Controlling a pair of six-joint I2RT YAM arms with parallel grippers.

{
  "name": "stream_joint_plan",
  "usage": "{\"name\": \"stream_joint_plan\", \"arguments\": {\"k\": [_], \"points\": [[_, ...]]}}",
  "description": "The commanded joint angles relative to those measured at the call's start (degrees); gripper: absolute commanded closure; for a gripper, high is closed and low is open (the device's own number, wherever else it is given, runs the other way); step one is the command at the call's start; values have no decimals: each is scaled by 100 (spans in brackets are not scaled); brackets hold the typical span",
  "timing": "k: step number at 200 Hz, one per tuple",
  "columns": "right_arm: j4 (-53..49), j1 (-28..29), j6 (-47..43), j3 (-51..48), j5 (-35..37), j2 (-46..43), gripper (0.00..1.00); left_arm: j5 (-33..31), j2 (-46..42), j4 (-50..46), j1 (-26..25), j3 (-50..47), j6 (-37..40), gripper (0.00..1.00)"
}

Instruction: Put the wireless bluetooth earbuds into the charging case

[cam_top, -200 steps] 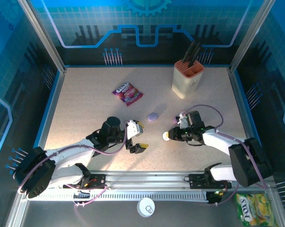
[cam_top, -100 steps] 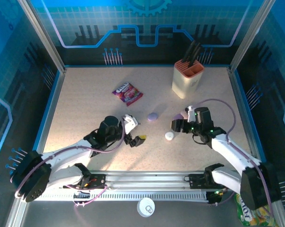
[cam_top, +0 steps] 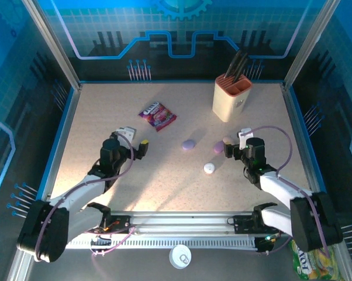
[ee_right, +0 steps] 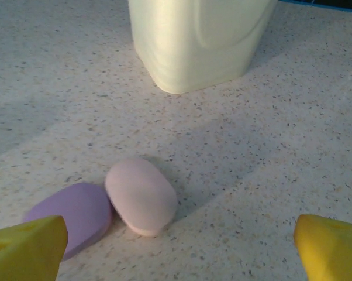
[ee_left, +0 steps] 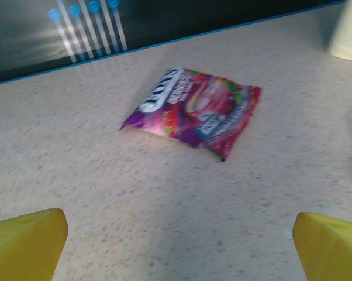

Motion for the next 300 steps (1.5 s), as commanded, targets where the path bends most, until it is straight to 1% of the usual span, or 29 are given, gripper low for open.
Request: {"name": "stream_joint_plan", "arguments": {"k": [1, 12, 25, 31, 41, 66, 80, 100, 103, 112, 117, 123, 129, 146, 158, 166, 300], "points": [[1464, -231, -270, -39, 54, 327, 0, -81, 402, 1192, 304, -278, -288, 1], [1730, -395, -205, -38, -202, 487, 0, -47, 699, 1720, 437, -374, -453, 1], [1780, -557, -113, 33, -461, 623, 0, 76, 1088, 2190, 605, -400, -596, 1], [1839, -637, -75, 63, -582, 685, 0, 28, 1238, 2256, 647, -333, -579, 1], [1902, -755, 6, 124, -744, 816, 0, 34, 1296, 2048, 686, -195, -542, 1], [2227, -1002, 75, 172, -1196, 1116, 0, 150, 1556, 2267, 853, -97, -455, 1], [2833, -1045, 50, 80, -1275, 1514, 0, 232, 1844, 2476, 959, -56, -503, 1], [3625, -1054, 8, 53, -1506, 2214, 0, 229, 2396, 3122, 1075, -109, -584, 1], [3596, -1056, -15, 74, -1549, 2201, 0, 241, 2485, 3271, 1097, -125, -602, 1], [3041, -1066, -61, 234, -1632, 2079, 0, 273, 2767, 3622, 1156, -164, -658, 1], [2995, -1066, -67, 273, -1647, 2103, 0, 279, 2884, 3813, 1191, -171, -672, 1], [3075, -1065, -58, 291, -1672, 2161, 0, 314, 2783, 3595, 1231, -160, -750, 1], [2903, -1074, -57, 340, -1651, 2120, 0, 358, 2684, 3402, 1278, -131, -773, 1], [2893, -1052, -62, 357, -1600, 2135, 0, 274, 2825, 3420, 1335, -28, -862, 1], [2865, -1033, -69, 375, -1559, 2145, 0, 286, 2720, 2703, 1369, 260, -917, 1], [2827, -1032, -79, 384, -1541, 2129, 0, 287, 2746, 2451, 1372, 411, -907, 1], [2728, -926, -128, 448, -1342, 2146, 0, 394, 2754, 2505, 1345, 389, -842, 1]]}}
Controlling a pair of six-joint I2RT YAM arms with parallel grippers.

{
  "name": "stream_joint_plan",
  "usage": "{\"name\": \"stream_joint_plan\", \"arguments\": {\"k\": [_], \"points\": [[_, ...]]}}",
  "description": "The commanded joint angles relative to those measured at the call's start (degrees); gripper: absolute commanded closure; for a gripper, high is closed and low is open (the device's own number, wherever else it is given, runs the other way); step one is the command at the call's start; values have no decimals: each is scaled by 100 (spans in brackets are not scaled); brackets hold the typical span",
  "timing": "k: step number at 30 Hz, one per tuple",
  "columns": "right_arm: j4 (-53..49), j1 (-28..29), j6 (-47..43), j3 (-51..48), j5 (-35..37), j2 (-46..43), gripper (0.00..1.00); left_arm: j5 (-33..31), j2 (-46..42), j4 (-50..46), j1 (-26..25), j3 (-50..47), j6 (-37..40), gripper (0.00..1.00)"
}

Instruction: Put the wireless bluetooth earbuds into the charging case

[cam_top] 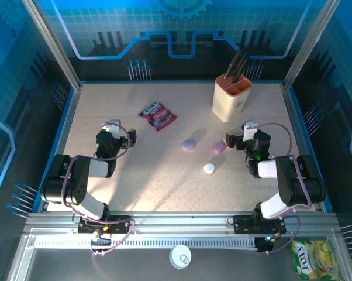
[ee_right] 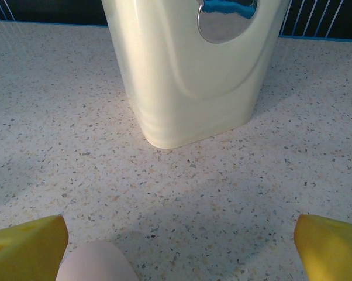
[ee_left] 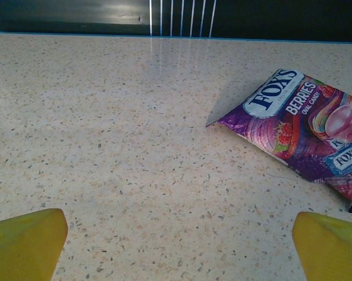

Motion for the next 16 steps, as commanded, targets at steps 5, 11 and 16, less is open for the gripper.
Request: {"name": "stream_joint_plan", "arguments": {"k": [5, 11, 16], "points": [[67, 79, -121, 155, 138, 7, 0, 128, 6, -13, 40, 67, -81, 1], [-30, 228, -217, 213, 365, 10, 0, 117, 8, -46, 35, 87, -81, 1], [4, 225, -219, 190, 365, 8, 0, 117, 6, -6, 34, 63, -80, 1]]}}
